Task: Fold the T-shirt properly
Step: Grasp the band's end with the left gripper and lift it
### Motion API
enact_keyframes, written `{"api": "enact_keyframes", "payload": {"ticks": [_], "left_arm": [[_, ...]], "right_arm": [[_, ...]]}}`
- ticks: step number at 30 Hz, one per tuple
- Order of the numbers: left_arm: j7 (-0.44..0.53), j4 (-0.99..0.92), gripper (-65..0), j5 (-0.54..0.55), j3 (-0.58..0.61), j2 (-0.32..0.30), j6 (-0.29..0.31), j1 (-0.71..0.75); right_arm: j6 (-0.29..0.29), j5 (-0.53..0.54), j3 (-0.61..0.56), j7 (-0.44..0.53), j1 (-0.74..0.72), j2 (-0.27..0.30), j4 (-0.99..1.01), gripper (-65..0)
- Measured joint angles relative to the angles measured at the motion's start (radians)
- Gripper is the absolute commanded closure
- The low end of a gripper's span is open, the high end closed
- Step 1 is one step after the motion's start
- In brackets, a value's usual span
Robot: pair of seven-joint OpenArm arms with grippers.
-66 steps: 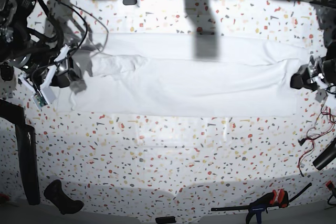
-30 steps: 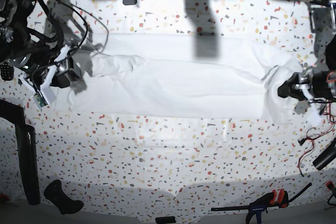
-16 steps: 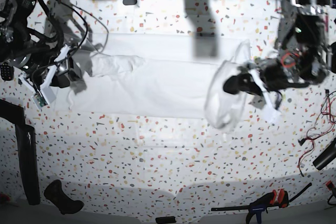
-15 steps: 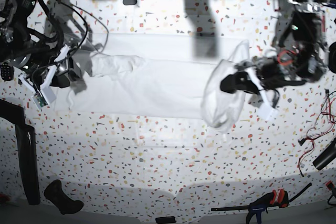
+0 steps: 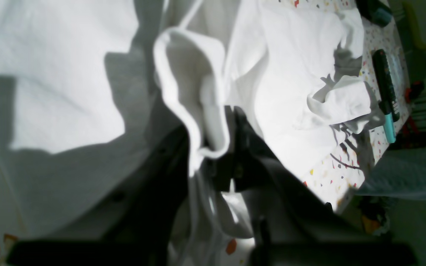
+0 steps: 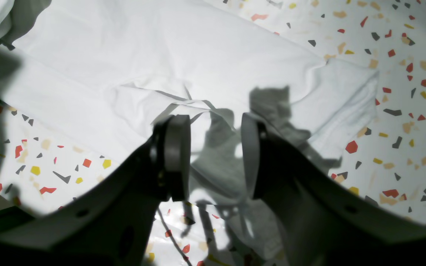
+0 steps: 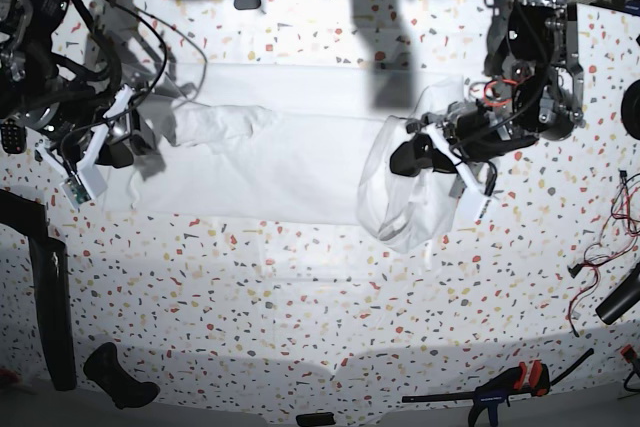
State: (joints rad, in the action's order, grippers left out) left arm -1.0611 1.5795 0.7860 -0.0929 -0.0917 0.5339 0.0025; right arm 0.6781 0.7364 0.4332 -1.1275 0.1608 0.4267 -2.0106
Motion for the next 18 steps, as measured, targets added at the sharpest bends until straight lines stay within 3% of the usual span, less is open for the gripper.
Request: {"api": "enact_keyframes", "payload": {"ticks": [3,6,8,10,12,18], "left_arm": [[0.001,0.000,-2.1,0.067,-0.001,-0.001,0.000,0.000],[0.003,0.000,-22.0,0.186,-0.002,0.000,0.000,0.000],[-0.045,0.000,-27.9,0.290,-0.002,0.000,-0.002,0.000],[-0.154,0.000,-28.0,0.402,-0.002,0.000,0.004,-0.003],[-0.204,0.000,-28.0,0.458,-0.001,0.000,0.016,-0.003],[-0.128,0.000,-28.0,0.452,-0.001,-0.003,0.016,-0.003]], "right_arm": [[0.000,0.000,0.000,0.000,0.000,0.000,0.000,-22.7],[0.000,0.000,0.000,0.003,0.000,0.000,0.000,-22.7],[0.000,0.000,0.000,0.003,0.000,0.000,0.000,-22.7],[0.000,0.000,0.000,0.003,0.000,0.000,0.000,-22.7],[0.000,0.000,0.000,0.003,0.000,0.000,0.000,-22.7],[0.000,0.000,0.000,0.003,0.000,0.000,0.000,-22.7]]}}
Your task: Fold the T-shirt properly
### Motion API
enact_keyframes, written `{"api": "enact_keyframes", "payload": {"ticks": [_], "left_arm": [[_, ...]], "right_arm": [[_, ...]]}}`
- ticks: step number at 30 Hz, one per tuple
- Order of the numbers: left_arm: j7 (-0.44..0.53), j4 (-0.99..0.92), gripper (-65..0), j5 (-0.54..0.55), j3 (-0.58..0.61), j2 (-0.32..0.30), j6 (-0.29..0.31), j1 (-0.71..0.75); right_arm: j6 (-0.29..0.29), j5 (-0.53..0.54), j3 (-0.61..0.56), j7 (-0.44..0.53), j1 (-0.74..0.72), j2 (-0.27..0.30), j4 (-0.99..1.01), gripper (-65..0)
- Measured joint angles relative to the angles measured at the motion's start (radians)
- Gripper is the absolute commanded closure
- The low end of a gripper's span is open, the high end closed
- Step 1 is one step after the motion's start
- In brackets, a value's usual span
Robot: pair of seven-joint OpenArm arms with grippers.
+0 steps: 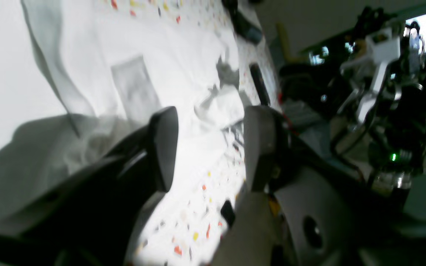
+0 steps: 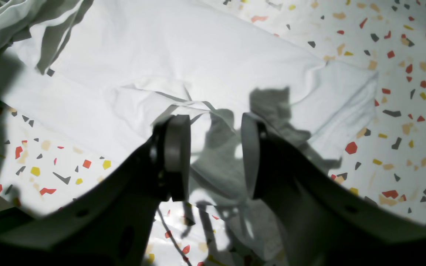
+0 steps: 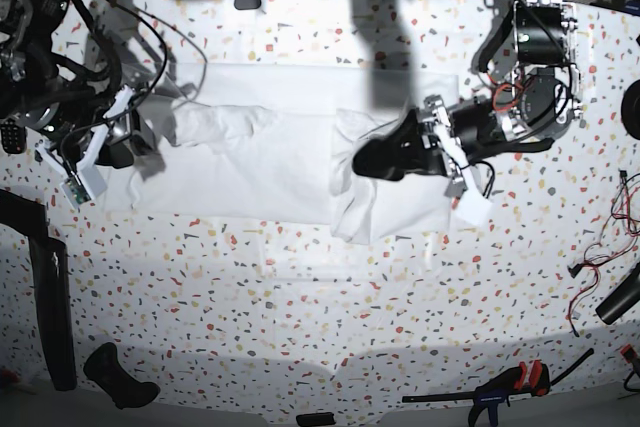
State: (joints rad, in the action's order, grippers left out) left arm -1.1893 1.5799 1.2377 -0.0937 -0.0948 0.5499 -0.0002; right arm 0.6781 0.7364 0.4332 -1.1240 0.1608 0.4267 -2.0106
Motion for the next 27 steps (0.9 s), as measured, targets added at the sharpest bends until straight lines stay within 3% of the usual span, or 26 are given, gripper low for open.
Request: {"api": "enact_keyframes", "payload": {"ticks": [3,6,9,13,16,23,27], "left_arm": [[0.081,0.000,-28.0,-0.095,-0.003,-0.005,0.036,-0.006],[0.141,0.000,-28.0,-0.285,-0.003,-0.012,0.059,-0.027],[0.137,0.000,-28.0,-0.407,-0.003,-0.037,0.058,-0.038],[0.026,0.000,-28.0,-0.338,-0.004,-0.038,0.053,0.003],[0.042,0.000,-27.9,-0.251,0.002,-0.015,0.056,0.068],[0.090,0.000,-28.0,-0.241,0.002,0.027,0.083,0.135],[0.114,0.000,-28.0,-0.242,0.060,0.031,0.086,0.135]], "right_arm": [[0.000,0.000,0.000,0.000,0.000,0.000,0.000,-22.7],[0.000,0.000,0.000,0.000,0.000,0.000,0.000,-22.7],[0.000,0.000,0.000,0.000,0.000,0.000,0.000,-22.7],[0.000,0.000,0.000,0.000,0.000,-0.001,0.000,-22.7],[0.000,0.000,0.000,0.007,0.000,0.000,0.000,-22.7],[0.000,0.000,0.000,0.008,0.000,0.000,0.000,-22.7],[0.000,0.000,0.000,0.027,0.000,0.000,0.000,-22.7]]}}
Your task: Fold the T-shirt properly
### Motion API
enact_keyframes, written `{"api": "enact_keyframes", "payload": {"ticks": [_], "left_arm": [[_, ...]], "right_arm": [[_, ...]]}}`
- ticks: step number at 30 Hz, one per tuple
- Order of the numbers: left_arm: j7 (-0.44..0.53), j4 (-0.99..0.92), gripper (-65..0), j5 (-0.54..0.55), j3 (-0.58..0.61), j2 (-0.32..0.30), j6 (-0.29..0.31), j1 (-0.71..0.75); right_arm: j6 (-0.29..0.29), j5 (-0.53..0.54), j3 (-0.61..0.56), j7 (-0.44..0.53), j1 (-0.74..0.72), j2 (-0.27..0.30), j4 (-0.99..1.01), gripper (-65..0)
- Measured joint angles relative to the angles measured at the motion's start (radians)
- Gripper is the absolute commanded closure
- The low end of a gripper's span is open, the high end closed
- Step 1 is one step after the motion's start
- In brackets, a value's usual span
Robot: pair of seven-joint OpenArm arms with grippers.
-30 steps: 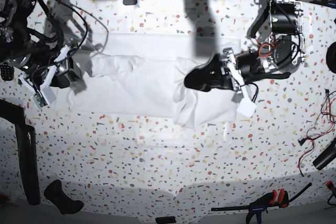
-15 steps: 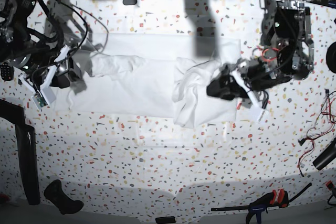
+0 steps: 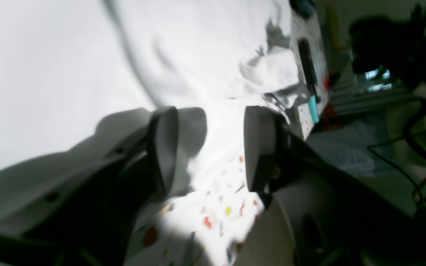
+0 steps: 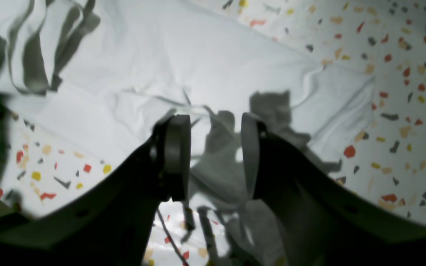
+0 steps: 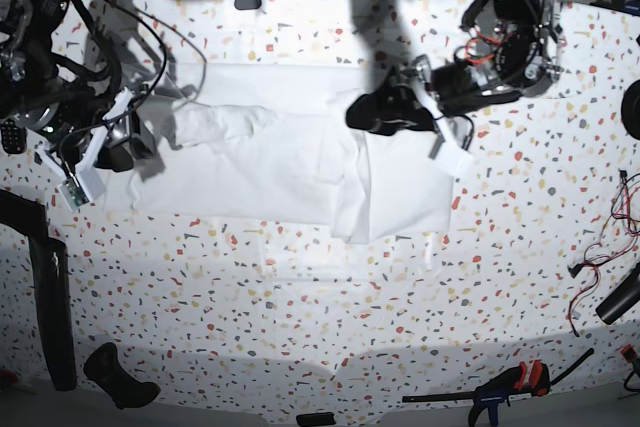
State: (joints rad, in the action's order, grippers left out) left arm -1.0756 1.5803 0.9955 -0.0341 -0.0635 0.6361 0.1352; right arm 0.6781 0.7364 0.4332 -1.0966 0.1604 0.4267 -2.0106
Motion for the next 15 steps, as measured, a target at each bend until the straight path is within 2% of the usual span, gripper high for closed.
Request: {"api": "enact_keyframes", "payload": {"ticks": [8,10,12,15], "left_arm": [[0.134,0.000,-28.0,-0.241,0.122,0.000,0.003,0.000],[0.135,0.000,-28.0,-0.242,0.128,0.000,0.002,-0.001],[0.134,0.000,-28.0,-0.231,0.128,-0.002,0.002,-0.002],[0.134,0.000,-28.0,-0.229,0.128,-0.003,0.000,-0.006]], "right_arm": [[0.000,0.000,0.000,0.049,-0.019,0.000,0.000,-22.7],[0.000,-0.026,0.000,0.069,-0.019,0.000,0.000,-22.7],[0.000,-0.132,0.000,0.124,-0.021,0.000,0.008,-22.7],[-0.053,-0.191,0.000,0.129,-0.041,0.000,0.097,-22.8]]}}
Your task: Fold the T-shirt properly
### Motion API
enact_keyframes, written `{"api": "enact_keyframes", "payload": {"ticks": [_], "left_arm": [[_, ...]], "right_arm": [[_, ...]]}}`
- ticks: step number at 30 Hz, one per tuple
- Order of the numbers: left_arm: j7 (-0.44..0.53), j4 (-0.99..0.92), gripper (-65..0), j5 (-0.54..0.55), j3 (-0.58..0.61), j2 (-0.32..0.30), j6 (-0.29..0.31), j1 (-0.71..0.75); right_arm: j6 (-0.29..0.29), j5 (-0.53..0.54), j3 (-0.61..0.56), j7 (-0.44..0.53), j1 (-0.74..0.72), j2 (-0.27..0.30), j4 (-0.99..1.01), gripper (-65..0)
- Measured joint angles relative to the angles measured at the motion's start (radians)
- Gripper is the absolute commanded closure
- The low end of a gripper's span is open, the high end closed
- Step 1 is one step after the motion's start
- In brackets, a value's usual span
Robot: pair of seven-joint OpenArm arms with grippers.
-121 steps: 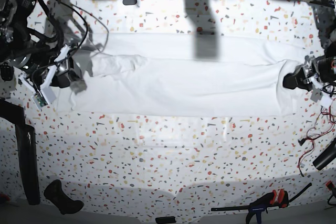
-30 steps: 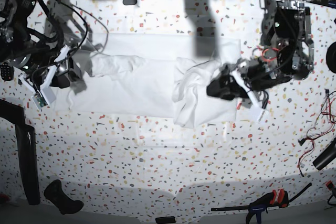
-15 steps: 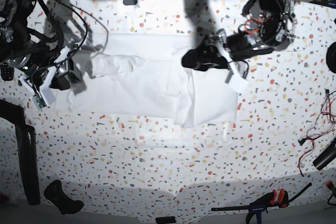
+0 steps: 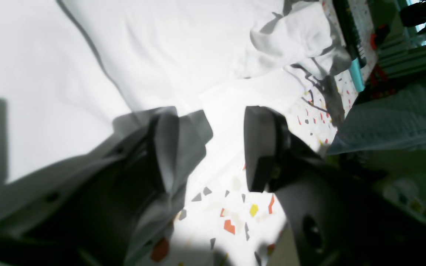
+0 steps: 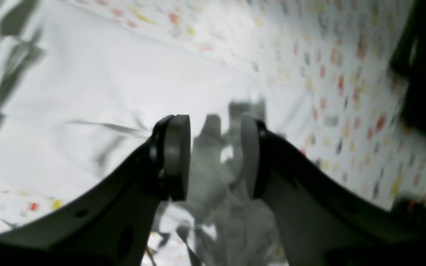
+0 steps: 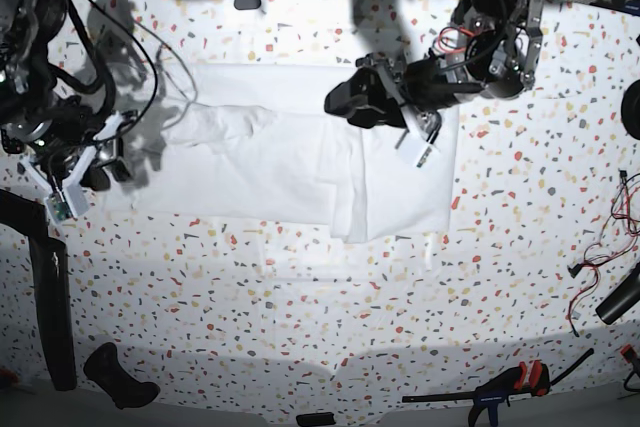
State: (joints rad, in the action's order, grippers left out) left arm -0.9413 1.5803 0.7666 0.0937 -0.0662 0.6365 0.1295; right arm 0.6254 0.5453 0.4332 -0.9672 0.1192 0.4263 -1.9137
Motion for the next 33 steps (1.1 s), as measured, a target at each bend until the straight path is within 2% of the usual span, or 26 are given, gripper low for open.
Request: {"api": "enact_keyframes", "payload": {"ticks": [3,4,6,8,15,17,22,24,25,28,30,33], "left_arm": [[0.000,0.000,-28.0,0.004,0.000,0.000,0.000,0.000],[-0.001,0.000,-28.0,0.004,0.000,0.000,0.000,0.000],[0.000,0.000,-28.0,0.004,0.000,0.000,0.000,0.000],[0.000,0.000,-28.0,0.004,0.000,0.000,0.000,0.000],[0.000,0.000,-28.0,0.004,0.000,0.000,0.000,0.000],[-0.001,0.000,-28.0,0.004,0.000,0.000,0.000,0.000],[-0.001,0.000,-28.0,0.005,0.000,0.000,0.000,0.000],[-0.001,0.000,-28.0,0.004,0.000,0.000,0.000,0.000],[-0.001,0.000,-28.0,0.005,0.000,0.000,0.000,0.000],[-0.001,0.000,-28.0,0.005,0.000,0.000,0.000,-0.001],[-0.001,0.000,-28.0,0.005,0.000,0.000,0.000,0.000],[-0.001,0.000,-28.0,0.004,0.000,0.000,0.000,0.000]], "right_arm": [[-0.051,-0.008,0.000,-0.036,-0.019,-0.001,0.129,-27.6],[-0.072,-0.009,0.000,-0.049,-0.026,-0.001,0.167,-31.3],[-0.077,-0.011,0.000,-0.078,-0.038,-0.001,0.226,-40.3],[-0.076,-0.012,0.000,-0.086,-0.044,-0.001,0.259,-46.8],[-0.077,-0.012,0.001,-0.085,-0.044,0.001,0.269,-46.9],[-0.095,-0.012,0.023,-0.085,-0.045,0.000,0.269,-46.9],[-0.117,-0.017,0.167,-0.086,-0.084,0.001,0.293,-46.8],[-0.117,0.021,0.235,-0.119,-0.115,0.002,0.344,-46.8],[-0.109,0.061,0.262,-0.150,-0.131,0.004,0.379,-46.8],[-0.035,0.196,0.293,-0.185,-0.169,0.011,0.517,-46.8],[0.028,0.216,0.283,-0.187,-0.195,0.011,0.614,-46.8],[0.062,0.199,0.265,-0.184,-0.219,0.010,0.727,-46.8]]}}
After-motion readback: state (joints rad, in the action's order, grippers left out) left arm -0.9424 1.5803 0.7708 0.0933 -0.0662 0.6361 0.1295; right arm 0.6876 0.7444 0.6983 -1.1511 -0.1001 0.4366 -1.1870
